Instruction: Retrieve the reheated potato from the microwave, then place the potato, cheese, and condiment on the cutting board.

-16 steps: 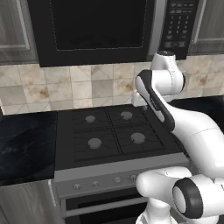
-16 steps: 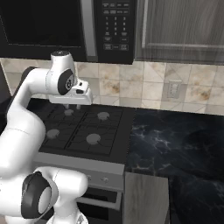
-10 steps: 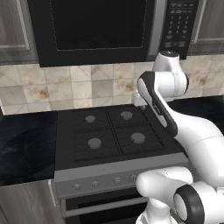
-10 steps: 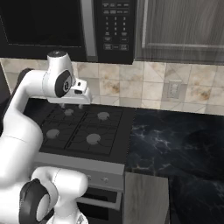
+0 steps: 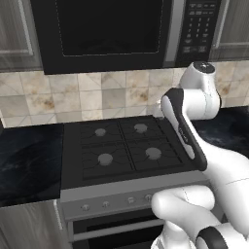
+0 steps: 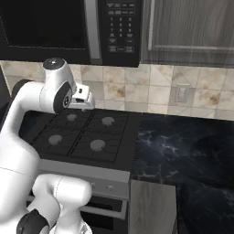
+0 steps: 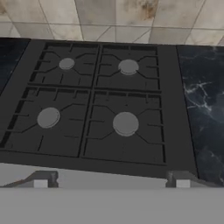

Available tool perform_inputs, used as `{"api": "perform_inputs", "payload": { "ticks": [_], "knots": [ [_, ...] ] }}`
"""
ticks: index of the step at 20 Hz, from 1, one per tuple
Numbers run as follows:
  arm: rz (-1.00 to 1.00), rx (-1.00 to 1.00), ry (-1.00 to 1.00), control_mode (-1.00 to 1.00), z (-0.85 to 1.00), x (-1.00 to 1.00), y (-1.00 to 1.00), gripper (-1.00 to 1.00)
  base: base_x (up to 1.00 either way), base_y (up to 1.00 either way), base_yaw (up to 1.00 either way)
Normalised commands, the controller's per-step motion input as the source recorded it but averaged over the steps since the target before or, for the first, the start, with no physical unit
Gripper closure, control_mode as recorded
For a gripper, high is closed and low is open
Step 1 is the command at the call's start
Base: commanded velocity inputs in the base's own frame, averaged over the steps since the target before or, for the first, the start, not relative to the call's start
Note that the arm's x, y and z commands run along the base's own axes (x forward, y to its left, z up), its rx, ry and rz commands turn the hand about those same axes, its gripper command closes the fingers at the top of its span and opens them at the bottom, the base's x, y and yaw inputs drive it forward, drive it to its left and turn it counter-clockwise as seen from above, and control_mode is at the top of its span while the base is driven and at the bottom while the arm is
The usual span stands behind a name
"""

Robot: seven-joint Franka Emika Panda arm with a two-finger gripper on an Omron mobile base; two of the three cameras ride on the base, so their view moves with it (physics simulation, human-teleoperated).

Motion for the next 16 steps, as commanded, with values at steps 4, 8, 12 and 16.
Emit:
{"api": "perform_inputs", "payload": {
  "ticks": [4,8,12,16],
  "knots": [
    [0.00,0.00,-0.25,-1.00,0.47,-0.03,-0.04,-1.00,0.00,0.00,0.00],
    [-0.04,0.00,-0.35,-1.00,0.49,-0.03,-0.03,-1.00,0.00,0.00,0.00],
    [-0.04,0.00,-0.45,-1.00,0.46,-0.01,-0.04,-1.00,0.00,0.00,0.00],
    [-0.03,0.00,-0.42,-1.00,0.43,0.00,-0.06,-1.00,0.00,0.00,0.00]
  ]
}}
